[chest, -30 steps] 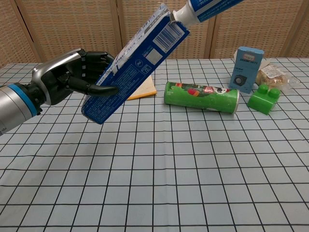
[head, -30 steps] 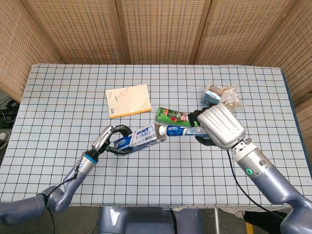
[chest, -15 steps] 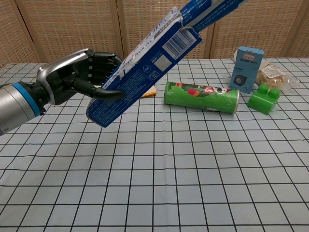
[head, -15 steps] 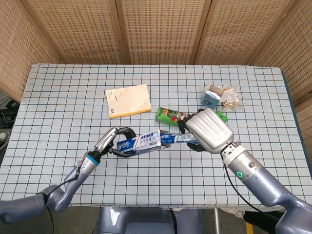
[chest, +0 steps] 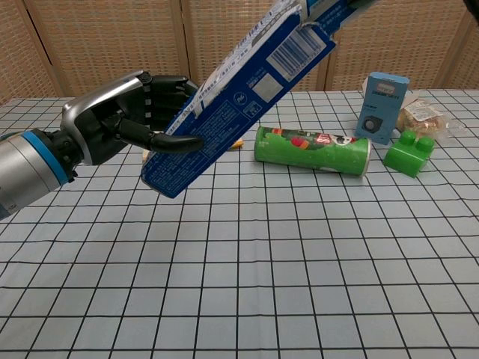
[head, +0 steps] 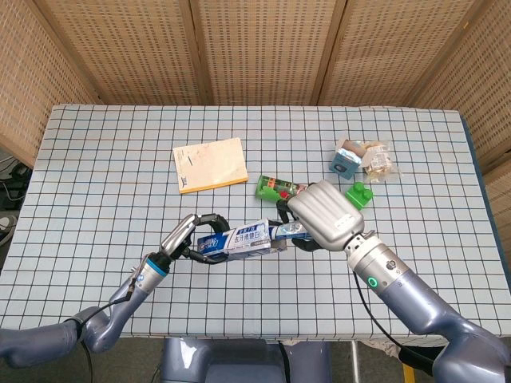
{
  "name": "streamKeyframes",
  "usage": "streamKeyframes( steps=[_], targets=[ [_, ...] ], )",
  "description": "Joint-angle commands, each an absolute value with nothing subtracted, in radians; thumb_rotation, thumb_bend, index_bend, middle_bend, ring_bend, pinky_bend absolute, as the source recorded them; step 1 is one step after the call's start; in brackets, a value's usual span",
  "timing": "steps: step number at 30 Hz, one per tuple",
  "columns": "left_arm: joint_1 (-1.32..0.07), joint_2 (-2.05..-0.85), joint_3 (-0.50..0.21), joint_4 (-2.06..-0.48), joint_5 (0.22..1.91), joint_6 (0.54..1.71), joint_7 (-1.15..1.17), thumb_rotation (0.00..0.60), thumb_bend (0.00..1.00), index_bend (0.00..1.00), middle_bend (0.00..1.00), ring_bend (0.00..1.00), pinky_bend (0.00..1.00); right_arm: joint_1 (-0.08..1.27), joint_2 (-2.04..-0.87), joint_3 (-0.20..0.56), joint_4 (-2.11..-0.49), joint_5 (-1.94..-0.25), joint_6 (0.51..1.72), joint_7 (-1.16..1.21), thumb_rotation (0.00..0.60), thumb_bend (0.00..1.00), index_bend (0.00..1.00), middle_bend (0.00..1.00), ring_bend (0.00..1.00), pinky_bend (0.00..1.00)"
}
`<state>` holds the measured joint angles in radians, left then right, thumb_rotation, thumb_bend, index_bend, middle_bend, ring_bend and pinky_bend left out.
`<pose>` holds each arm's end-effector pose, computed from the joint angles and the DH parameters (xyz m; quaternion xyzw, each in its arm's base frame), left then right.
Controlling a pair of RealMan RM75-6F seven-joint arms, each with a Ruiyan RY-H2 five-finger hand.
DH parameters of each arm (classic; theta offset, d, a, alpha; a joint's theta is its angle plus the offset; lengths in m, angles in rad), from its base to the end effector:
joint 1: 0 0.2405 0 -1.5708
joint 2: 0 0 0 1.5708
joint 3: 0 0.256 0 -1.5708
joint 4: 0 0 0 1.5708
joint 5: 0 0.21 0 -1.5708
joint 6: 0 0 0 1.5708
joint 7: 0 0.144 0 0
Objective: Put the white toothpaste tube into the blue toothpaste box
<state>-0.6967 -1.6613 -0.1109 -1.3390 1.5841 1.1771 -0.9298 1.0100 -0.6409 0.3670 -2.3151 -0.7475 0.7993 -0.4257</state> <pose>-0.1208 0.3107 -0.0292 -0.5244 -0.6031 -0.5995 0.0435 0.0077 -0.2996 0.1808 0.8011 -0.2877 0.3821 0.3598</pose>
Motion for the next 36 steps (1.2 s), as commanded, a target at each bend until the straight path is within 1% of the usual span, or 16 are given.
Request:
streamKeyframes(
  steps=[1,2,3,4,5,8,11,14,17,18,21,28,36],
  targets=[
    [-0.697,-1.676,-0.116,-1.34,1.579,1.183,-0.935,0.6,0.18,0.56,0.5,0.48,0.46,1.037,-0.646,0.365,-2.325,-0.723,0.807,-0.446,0.6,0.42,0.43,0.52,0.57,0.53],
    [-0.698,-1.689,-0.121,-1.341,1.573,1.185,-0.944,0.6,0.18,0.57,0.5,0.48,0.46,1.047,-0.649,0.369,-2.331,-0.724,0.819,-0.455,0.6,0.33,0.32,0.43,0.51,0.48],
    [-0.698,-1.7,-0.125,-1.338,1.568,1.188,-0.948,0.6,0.18,0.57,0.5,0.48,0.46,1.051,-0.653,0.369,-2.336,-0.723,0.83,-0.458,0.6,0.26,0.24,0.35,0.45,0.43],
    [-0.7,-1.717,-0.131,-1.341,1.56,1.187,-0.966,0.6,0.18,0.58,0.5,0.48,0.46,1.053,-0.657,0.379,-2.343,-0.739,0.854,-0.459,0.6,0.18,0.16,0.25,0.37,0.35],
    [-0.702,-1.725,-0.134,-1.339,1.556,1.187,-0.972,0.6,0.19,0.59,0.51,0.48,0.46,1.05,-0.66,0.38,-2.348,-0.748,0.866,-0.459,0.6,0.14,0.11,0.18,0.3,0.28],
    [-0.703,-1.749,-0.145,-1.333,1.546,1.194,-0.992,0.6,0.19,0.61,0.52,0.48,0.46,1.041,-0.667,0.381,-2.356,-0.785,0.905,-0.463,0.6,0.13,0.06,0.11,0.22,0.19],
    [-0.708,-1.775,-0.149,-1.323,1.545,1.195,-1.011,0.6,0.19,0.62,0.52,0.48,0.46,1.02,-0.679,0.389,-2.356,-0.849,0.968,-0.463,0.6,0.13,0.04,0.07,0.18,0.14],
    [-0.71,-1.793,-0.149,-1.313,1.544,1.197,-1.02,0.6,0.19,0.63,0.53,0.49,0.46,0.999,-0.669,0.395,-2.356,-0.892,1.026,-0.478,0.6,0.13,0.04,0.07,0.16,0.11],
    [-0.707,-1.806,-0.152,-1.303,1.545,1.21,-1.022,0.6,0.21,0.64,0.54,0.49,0.47,0.974,-0.657,0.398,-2.339,-0.935,1.095,-0.513,0.6,0.13,0.05,0.07,0.16,0.1],
    [-0.704,-1.81,-0.156,-1.302,1.542,1.218,-1.03,0.6,0.21,0.65,0.54,0.5,0.47,0.954,-0.647,0.395,-2.315,-0.958,1.138,-0.54,0.6,0.13,0.05,0.07,0.16,0.09],
    [-0.694,-1.806,-0.164,-1.316,1.54,1.238,-1.074,0.6,0.22,0.67,0.55,0.51,0.48,0.905,-0.642,0.379,-2.258,-0.985,1.205,-0.556,0.6,0.13,0.06,0.08,0.16,0.09],
    [-0.668,-1.772,-0.176,-1.361,1.551,1.296,-1.19,0.6,0.2,0.66,0.55,0.51,0.48,0.841,-0.648,0.361,-2.14,-0.979,1.262,-0.55,0.6,0.13,0.09,0.09,0.16,0.1],
    [-0.635,-1.72,-0.213,-1.422,1.549,1.37,-1.363,0.6,0.2,0.63,0.55,0.51,0.48,0.786,-0.675,0.335,-1.996,-0.924,1.25,-0.499,0.6,0.13,0.1,0.09,0.16,0.1]
  ],
)
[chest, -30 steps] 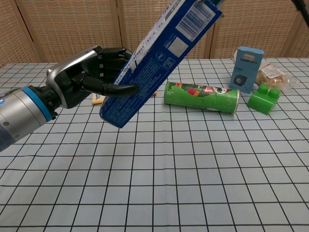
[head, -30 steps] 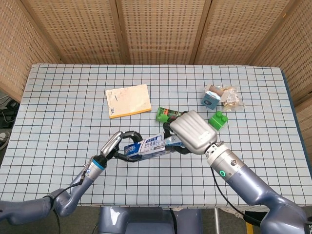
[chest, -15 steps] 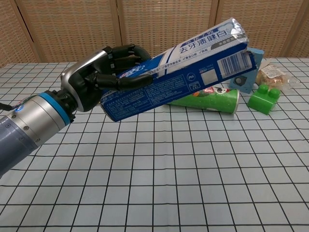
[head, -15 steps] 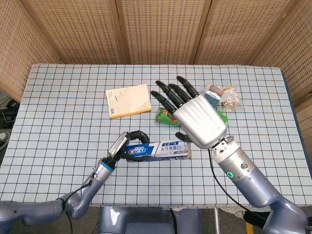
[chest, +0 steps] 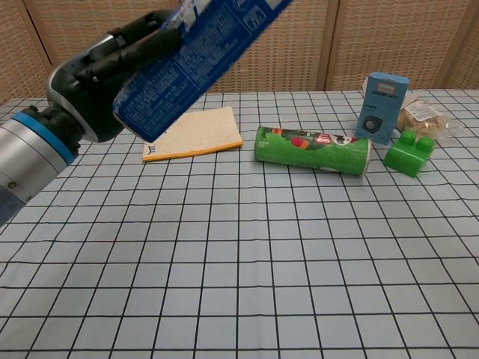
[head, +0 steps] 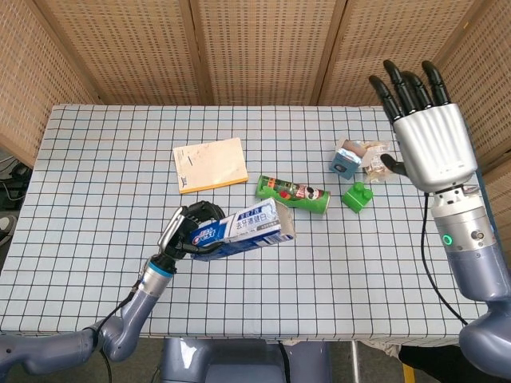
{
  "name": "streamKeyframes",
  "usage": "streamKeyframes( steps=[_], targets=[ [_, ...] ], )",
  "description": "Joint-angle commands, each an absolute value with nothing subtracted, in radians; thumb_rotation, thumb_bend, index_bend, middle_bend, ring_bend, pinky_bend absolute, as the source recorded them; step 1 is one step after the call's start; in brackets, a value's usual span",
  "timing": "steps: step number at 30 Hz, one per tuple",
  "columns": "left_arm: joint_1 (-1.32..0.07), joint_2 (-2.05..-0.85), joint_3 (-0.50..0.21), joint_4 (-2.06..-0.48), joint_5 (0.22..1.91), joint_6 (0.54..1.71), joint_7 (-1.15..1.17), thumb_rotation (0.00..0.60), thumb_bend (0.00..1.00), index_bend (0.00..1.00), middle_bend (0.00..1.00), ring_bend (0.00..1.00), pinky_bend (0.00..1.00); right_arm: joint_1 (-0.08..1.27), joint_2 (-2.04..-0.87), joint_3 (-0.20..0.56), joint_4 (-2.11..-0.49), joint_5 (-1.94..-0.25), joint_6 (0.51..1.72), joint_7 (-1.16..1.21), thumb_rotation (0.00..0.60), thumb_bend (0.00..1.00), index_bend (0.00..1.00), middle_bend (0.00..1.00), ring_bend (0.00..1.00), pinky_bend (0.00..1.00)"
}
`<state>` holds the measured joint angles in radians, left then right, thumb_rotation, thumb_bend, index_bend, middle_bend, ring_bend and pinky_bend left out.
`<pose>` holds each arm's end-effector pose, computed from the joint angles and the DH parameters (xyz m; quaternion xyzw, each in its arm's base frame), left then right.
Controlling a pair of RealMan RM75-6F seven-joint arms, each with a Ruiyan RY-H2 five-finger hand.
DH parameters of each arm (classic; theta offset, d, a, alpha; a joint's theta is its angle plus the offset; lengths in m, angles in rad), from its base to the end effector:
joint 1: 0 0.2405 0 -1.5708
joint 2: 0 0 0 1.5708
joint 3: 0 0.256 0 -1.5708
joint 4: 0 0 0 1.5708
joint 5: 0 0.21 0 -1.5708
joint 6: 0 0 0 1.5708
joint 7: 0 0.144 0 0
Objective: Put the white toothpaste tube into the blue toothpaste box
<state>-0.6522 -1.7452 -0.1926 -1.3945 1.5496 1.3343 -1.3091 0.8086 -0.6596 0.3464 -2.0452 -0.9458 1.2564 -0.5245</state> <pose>-0.0962 0.3040 -0.0169 0.2998 0.6585 0.6803 0.1174 -0.0636 -0.3472 0.2787 0.6434 -0.1363 0.4243 0.6225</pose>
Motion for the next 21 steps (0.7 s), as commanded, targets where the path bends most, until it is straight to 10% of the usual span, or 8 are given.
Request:
streamKeyframes(
  steps=[1,21],
  targets=[
    [-0.634,-1.715,-0.214,-1.425,1.552,1.374,-1.368,0.6,0.2,0.63,0.55,0.51,0.48,0.781,-0.679,0.332,-1.982,-0.922,1.248,-0.494,0.6,0.13,0.1,0.09,0.16,0.1],
    [-0.619,-1.583,-0.089,-1.225,1.612,1.289,-1.106,0.6,0.19,0.63,0.55,0.51,0.48,0.639,-0.869,0.189,-1.781,-1.063,1.172,-0.334,0.6,0.13,0.11,0.13,0.17,0.08]
  ],
)
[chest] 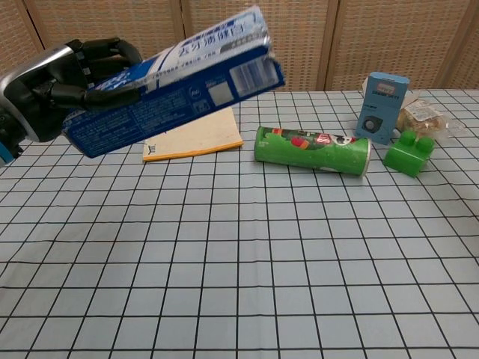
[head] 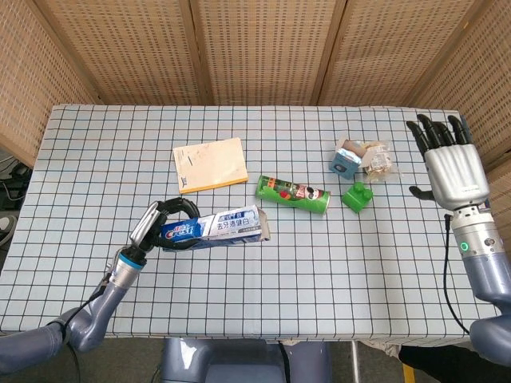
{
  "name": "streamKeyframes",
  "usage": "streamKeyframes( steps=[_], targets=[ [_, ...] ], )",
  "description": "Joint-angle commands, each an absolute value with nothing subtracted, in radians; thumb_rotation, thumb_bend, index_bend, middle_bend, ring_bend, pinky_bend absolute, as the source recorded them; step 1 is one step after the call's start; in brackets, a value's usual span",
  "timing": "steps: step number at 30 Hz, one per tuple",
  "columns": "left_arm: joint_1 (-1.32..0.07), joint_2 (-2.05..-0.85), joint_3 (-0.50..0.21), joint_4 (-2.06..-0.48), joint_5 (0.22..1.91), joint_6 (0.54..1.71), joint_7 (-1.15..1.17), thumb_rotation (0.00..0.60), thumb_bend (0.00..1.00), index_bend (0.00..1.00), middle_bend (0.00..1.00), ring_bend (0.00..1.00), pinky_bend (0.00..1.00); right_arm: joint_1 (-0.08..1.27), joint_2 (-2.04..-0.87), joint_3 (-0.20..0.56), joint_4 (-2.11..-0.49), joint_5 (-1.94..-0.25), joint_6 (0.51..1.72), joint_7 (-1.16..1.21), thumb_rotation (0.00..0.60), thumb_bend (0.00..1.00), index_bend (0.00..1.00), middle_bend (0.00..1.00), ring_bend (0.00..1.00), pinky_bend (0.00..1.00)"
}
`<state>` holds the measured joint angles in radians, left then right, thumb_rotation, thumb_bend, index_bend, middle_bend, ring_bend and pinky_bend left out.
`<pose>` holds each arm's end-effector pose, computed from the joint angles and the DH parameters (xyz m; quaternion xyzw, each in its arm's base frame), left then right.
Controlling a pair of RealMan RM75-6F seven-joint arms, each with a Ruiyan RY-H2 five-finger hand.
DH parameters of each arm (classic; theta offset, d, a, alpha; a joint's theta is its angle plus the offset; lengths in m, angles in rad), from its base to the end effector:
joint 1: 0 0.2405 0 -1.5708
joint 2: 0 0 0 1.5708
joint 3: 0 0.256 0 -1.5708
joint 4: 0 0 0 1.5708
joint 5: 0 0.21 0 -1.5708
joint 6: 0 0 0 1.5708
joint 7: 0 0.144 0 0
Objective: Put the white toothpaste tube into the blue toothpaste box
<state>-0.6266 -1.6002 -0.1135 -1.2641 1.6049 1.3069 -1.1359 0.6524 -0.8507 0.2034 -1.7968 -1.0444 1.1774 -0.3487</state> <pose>-0.1622 0.3210 0.0108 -0.4588 -0.6033 -0.6508 0.0437 -0.1826 -0.3507 0.2292 0.6575 -0.2490 0.3512 0.6183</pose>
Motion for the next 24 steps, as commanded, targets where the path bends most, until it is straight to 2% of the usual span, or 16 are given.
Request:
streamKeyframes(
  steps=[1,4,7,19,21,24],
  targets=[
    [-0.616,-1.581,-0.083,-1.212,1.61,1.287,-1.1,0.6,0.19,0.63,0.55,0.51,0.48,0.634,-0.876,0.185,-1.774,-1.07,1.171,-0.328,0.6,0.13,0.11,0.13,0.17,0.08],
    [-0.601,-1.584,-0.063,-1.151,1.596,1.27,-1.093,0.6,0.19,0.63,0.55,0.51,0.48,0.616,-0.91,0.166,-1.744,-1.097,1.166,-0.308,0.6,0.13,0.11,0.13,0.17,0.08],
    [-0.582,-1.626,-0.035,-1.026,1.568,1.225,-1.117,0.6,0.19,0.63,0.55,0.51,0.48,0.597,-0.968,0.141,-1.698,-1.111,1.153,-0.288,0.6,0.13,0.11,0.13,0.17,0.08],
    [-0.576,-1.775,0.005,-0.763,1.57,1.167,-1.196,0.6,0.19,0.63,0.55,0.51,0.48,0.571,-1.057,0.127,-1.625,-1.136,1.135,-0.262,0.6,0.13,0.11,0.13,0.18,0.07],
    [-0.575,-1.797,0.009,-0.728,1.573,1.166,-1.201,0.6,0.18,0.59,0.5,0.47,0.43,0.565,-1.067,0.125,-1.616,-1.14,1.132,-0.254,0.6,0.13,0.11,0.13,0.18,0.07],
    [-0.576,-1.819,0.02,-0.69,1.58,1.155,-1.207,0.6,0.14,0.54,0.39,0.33,0.28,0.553,-1.081,0.123,-1.603,-1.152,1.131,-0.231,0.6,0.13,0.11,0.14,0.18,0.06]
  ],
)
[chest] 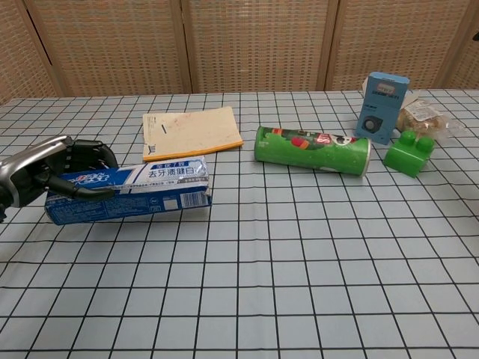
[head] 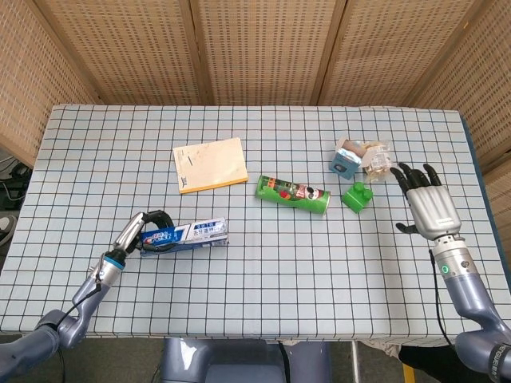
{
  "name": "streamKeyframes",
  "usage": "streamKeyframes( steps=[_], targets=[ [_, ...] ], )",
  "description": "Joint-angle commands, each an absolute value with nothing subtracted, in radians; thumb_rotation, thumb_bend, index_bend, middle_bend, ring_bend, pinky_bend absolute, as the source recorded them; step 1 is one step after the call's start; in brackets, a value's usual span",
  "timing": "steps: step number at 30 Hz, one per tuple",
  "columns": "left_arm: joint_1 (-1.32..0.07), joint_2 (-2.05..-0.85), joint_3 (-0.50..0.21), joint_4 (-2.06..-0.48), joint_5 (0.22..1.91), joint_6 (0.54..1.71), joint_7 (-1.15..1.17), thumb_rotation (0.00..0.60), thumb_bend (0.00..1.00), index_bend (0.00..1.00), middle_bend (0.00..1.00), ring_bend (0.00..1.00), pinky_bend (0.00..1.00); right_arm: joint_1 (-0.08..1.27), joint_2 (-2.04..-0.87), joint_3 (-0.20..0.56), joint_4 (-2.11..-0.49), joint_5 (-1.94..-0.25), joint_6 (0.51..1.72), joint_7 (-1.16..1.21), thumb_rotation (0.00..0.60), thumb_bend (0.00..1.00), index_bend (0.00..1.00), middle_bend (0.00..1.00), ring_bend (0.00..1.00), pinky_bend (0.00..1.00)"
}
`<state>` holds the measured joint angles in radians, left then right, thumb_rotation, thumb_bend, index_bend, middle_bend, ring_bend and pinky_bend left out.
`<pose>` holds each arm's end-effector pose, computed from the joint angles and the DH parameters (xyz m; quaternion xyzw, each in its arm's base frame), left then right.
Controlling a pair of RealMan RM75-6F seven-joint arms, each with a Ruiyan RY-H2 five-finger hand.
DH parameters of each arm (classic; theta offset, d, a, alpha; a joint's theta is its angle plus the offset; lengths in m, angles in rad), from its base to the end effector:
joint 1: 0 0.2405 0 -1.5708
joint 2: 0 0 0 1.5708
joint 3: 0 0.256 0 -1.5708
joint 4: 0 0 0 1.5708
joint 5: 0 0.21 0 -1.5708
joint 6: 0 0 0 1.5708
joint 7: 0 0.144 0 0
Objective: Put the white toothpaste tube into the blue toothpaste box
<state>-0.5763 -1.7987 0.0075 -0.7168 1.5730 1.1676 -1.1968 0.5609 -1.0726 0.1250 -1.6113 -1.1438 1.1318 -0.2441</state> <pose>-0.2682 0.3307 -0.0344 -0.5172 -0.6288 -0.5446 0.2013 -0.2453 -0.3334 0.1583 0.6754 -0.3241 0.3241 0.5777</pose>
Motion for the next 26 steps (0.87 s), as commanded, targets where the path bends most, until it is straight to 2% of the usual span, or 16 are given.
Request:
streamKeyframes(
  steps=[1,3,5,8,14,16,17,19,22,26],
  targets=[
    [-0.579,-1.819,0.025,-0.686,1.584,1.15,-1.209,0.6,0.12,0.52,0.37,0.28,0.23,0.549,-1.084,0.122,-1.6,-1.158,1.131,-0.222,0.6,0.13,0.11,0.14,0.18,0.06],
    [-0.582,-1.82,0.029,-0.68,1.588,1.145,-1.2,0.6,0.1,0.45,0.29,0.18,0.14,0.543,-1.087,0.121,-1.593,-1.17,1.132,-0.208,0.6,0.13,0.11,0.14,0.18,0.06],
    [-0.585,-1.818,0.033,-0.681,1.591,1.139,-1.188,0.6,0.07,0.33,0.15,0.04,0.04,0.537,-1.09,0.122,-1.589,-1.178,1.135,-0.196,0.6,0.13,0.11,0.14,0.18,0.06],
    [-0.592,-1.796,0.043,-0.708,1.6,1.13,-1.176,0.6,0.07,0.22,0.02,0.0,0.0,0.527,-1.089,0.125,-1.59,-1.192,1.141,-0.173,0.6,0.13,0.11,0.14,0.18,0.06],
    [-0.566,-1.713,0.024,-0.814,1.612,1.253,-1.077,0.6,0.01,0.02,0.0,0.0,0.0,0.498,-1.071,0.129,-1.617,-1.241,1.177,-0.118,0.6,0.12,0.11,0.14,0.18,0.05],
    [-0.547,-1.656,0.009,-0.89,1.604,1.3,-0.993,0.6,0.0,0.0,0.0,0.0,0.0,0.481,-1.064,0.128,-1.633,-1.266,1.201,-0.09,0.6,0.09,0.11,0.13,0.17,0.02],
    [-0.518,-1.601,-0.006,-0.943,1.595,1.358,-0.893,0.6,0.0,0.0,0.0,0.0,0.0,0.46,-1.059,0.121,-1.643,-1.298,1.239,-0.079,0.6,0.05,0.1,0.11,0.15,0.01],
    [-0.49,-1.541,-0.01,-1.044,1.578,1.381,-0.784,0.6,0.0,0.0,0.0,0.0,0.0,0.44,-1.058,0.11,-1.642,-1.332,1.275,-0.072,0.6,0.01,0.1,0.09,0.12,0.0],
    [-0.442,-1.445,-0.023,-1.22,1.525,1.403,-0.576,0.6,0.0,0.0,0.0,0.0,0.0,0.408,-1.064,0.096,-1.628,-1.378,1.332,-0.074,0.6,0.0,0.09,0.05,0.06,0.0],
    [-0.307,-1.283,-0.028,-1.575,1.352,1.493,-0.052,0.6,0.0,0.0,0.0,0.0,0.0,0.339,-1.095,0.061,-1.573,-1.454,1.446,-0.115,0.6,0.0,0.05,0.0,0.0,0.0]
  ],
)
